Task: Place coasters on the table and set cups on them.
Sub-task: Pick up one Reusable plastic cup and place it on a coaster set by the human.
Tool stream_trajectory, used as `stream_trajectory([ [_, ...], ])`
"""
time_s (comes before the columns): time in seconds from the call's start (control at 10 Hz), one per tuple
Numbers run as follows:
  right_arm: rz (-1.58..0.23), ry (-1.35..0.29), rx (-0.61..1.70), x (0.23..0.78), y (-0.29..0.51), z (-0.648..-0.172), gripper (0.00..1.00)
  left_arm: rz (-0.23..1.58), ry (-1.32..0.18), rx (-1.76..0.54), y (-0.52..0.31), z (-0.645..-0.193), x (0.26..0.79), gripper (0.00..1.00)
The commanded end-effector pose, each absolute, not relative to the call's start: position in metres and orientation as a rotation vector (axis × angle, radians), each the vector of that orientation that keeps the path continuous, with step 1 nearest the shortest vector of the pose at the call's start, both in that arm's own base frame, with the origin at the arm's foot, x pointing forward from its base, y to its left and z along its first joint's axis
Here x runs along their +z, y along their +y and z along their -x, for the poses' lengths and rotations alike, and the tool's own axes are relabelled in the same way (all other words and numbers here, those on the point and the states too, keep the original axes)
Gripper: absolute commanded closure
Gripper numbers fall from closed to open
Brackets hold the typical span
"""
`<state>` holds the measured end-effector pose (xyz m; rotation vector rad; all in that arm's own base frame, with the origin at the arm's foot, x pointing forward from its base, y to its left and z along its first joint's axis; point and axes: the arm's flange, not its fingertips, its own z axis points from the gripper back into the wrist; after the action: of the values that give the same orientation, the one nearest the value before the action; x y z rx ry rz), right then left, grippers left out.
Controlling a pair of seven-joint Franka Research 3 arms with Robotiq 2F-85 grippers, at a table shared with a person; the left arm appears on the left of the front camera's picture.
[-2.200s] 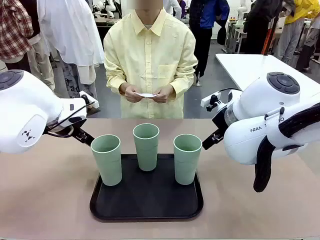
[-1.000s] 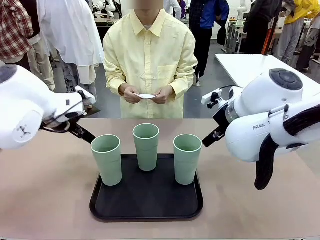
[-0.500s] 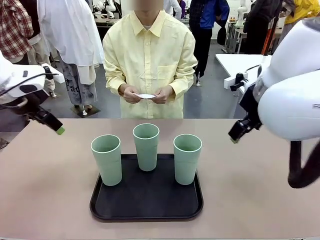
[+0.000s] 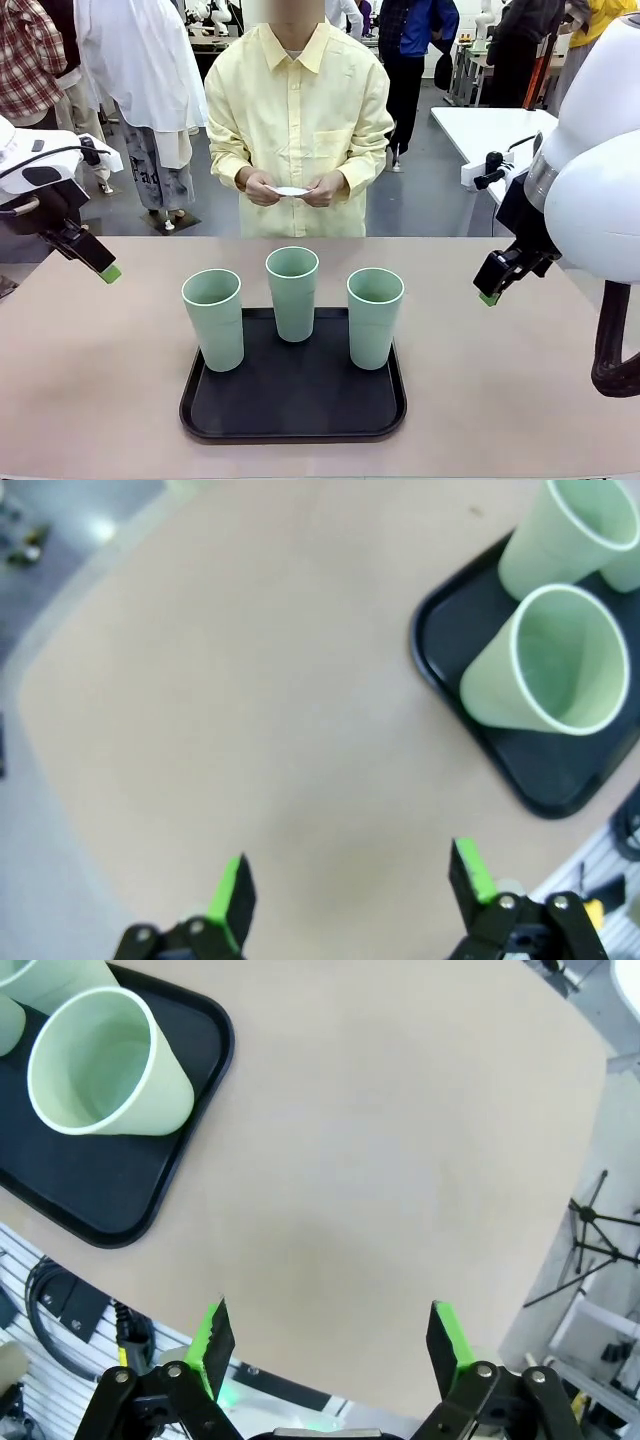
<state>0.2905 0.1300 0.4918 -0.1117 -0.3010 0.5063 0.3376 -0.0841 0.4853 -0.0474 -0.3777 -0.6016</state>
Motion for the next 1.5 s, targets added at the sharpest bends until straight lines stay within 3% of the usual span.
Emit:
stream_trajectory([
  [0.0, 0.115, -0.293, 0.506, 0.493, 0.129, -0.288, 0.0, 0.049, -0.367, -0.602, -0.084, -0.336, 0.484, 0.0],
  [0.1, -0.125, -0.323, 0.533, 0.486, 0.115, -0.298, 0.0, 0.244, -0.357, -0.632, -0.069, -0.342, 0.486, 0.0],
  [0.3, -0.667, -0.44, 0.566, 0.491, 0.075, -0.287, 0.0, 0.84, -0.439, -0.625, -0.012, -0.344, 0.5, 0.0],
  [0.4, -0.825, -0.47, 0.56, 0.49, 0.052, -0.276, 0.0, 0.97, -0.488, -0.589, 0.01, -0.341, 0.494, 0.0],
  [0.9, -1.024, -0.341, 0.367, 0.436, -0.039, -0.263, 0.0, 1.135, -0.351, -0.319, 0.114, -0.355, 0.458, 0.0],
  [1.4, -1.091, -0.341, 0.259, 0.407, -0.082, -0.246, 0.0, 1.183, -0.276, -0.17, 0.132, -0.367, 0.434, 0.0],
])
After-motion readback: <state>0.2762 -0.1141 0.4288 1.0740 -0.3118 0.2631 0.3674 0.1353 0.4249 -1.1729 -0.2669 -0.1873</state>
